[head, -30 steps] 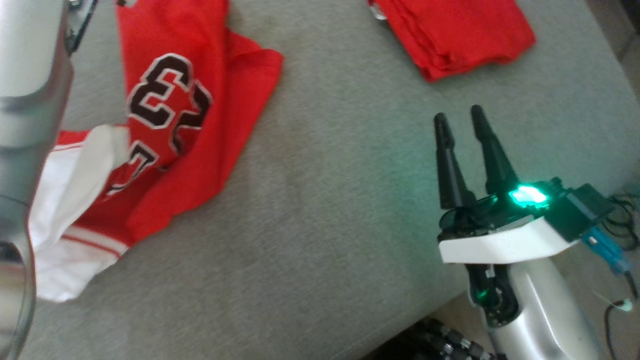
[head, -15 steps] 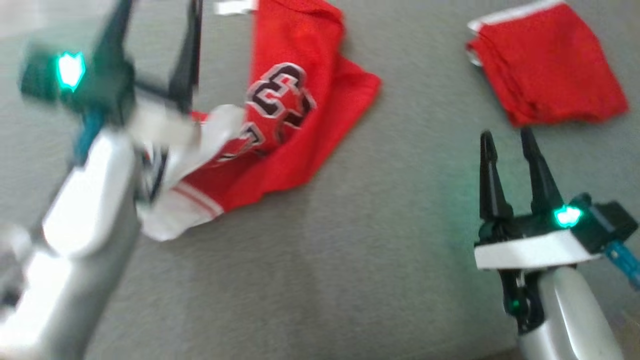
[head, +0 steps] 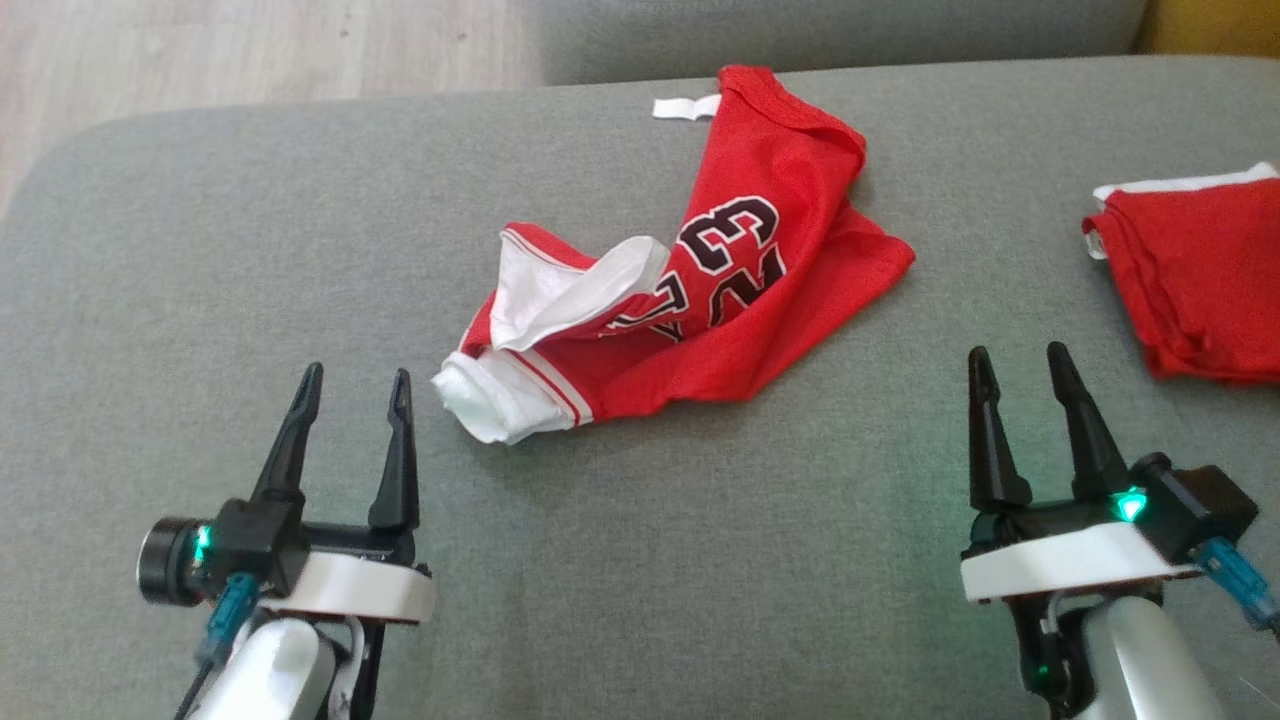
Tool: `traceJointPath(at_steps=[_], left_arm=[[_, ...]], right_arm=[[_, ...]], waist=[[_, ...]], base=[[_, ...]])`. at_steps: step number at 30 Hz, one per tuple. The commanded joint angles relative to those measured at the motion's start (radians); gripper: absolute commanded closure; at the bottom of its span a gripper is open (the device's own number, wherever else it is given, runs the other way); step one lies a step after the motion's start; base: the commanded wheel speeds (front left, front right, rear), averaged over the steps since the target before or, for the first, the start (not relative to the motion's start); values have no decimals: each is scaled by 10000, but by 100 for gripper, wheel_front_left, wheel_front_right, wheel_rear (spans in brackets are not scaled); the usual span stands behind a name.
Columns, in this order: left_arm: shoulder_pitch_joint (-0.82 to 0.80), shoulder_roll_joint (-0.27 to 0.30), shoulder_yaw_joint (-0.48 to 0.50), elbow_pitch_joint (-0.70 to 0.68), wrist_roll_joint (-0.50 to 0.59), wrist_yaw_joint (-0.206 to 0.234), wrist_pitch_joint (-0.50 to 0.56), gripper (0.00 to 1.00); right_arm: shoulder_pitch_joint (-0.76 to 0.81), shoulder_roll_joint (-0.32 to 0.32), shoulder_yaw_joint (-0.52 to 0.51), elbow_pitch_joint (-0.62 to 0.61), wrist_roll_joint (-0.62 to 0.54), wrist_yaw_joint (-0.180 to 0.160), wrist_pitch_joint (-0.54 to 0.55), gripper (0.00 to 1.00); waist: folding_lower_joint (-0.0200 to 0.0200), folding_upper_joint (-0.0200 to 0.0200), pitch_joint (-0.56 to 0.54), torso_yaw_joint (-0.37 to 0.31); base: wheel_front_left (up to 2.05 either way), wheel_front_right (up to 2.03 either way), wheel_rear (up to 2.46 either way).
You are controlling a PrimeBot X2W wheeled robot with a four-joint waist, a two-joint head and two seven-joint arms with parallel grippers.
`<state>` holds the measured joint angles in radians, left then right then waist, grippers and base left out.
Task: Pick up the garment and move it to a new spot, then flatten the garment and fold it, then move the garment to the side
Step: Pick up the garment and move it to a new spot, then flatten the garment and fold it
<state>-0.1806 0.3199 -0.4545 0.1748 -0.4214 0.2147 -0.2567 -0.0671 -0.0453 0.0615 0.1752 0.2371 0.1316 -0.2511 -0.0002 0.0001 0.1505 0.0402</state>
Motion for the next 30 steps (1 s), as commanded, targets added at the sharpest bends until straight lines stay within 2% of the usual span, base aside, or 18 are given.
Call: traceJointPath(at_steps=[1,10,12,18,20,21,22,23,26,30], left_arm=[[-571,140,419,-180,109,-149,-50,0],[-1023,-62,-13,977,-339,-975,555,0],[-1154,-122,-45,1299,-456,-1021,821,0],[-1563,-328,260,2268,-832,-610,1470,0],[-1701,-407,194,2593,-1014,-737,1854,0],[-1739,-425,164,2662,-1081,-825,1960,4],[-1781,-434,157,2695,-1113,-867,1981,68],[-1817,-429,141,2724,-1120,-900,1989,100],[-1960,-408,251,2681,-1138,-902,1697,100],[-2216,-330,533,2334,-964,-812,632,100]], right_arm=[[-145,-49,302,-279,-57,-9,-107,0],[-267,-49,351,-274,-19,-9,-107,0],[-299,-49,363,-278,-3,-9,-107,0],[-457,-49,449,-334,60,-9,-107,0],[-470,-49,441,-352,95,-9,-107,0],[-474,-49,444,-355,101,-9,-107,0],[-480,-49,447,-357,106,-9,-107,0],[-484,-49,449,-355,108,-9,-107,0],[-491,-49,418,-327,125,-9,-107,0],[-506,-49,420,-295,117,-9,-107,0]], waist=[[2,-1,-10,8],[2,-1,393,-467],[2,-1,496,-569],[2,-1,777,-863],[2,-1,849,-931],[2,-1,870,-947],[2,-1,884,-959],[2,-1,887,-967],[2,-1,852,-937],[2,-1,698,-810]], base=[[0,0,0],[0,0,0],[0,0,0],[0,0,0],[0,0,0],[0,0,0],[0,0,0],[0,0,0],[0,0,0],[0,0,0]])
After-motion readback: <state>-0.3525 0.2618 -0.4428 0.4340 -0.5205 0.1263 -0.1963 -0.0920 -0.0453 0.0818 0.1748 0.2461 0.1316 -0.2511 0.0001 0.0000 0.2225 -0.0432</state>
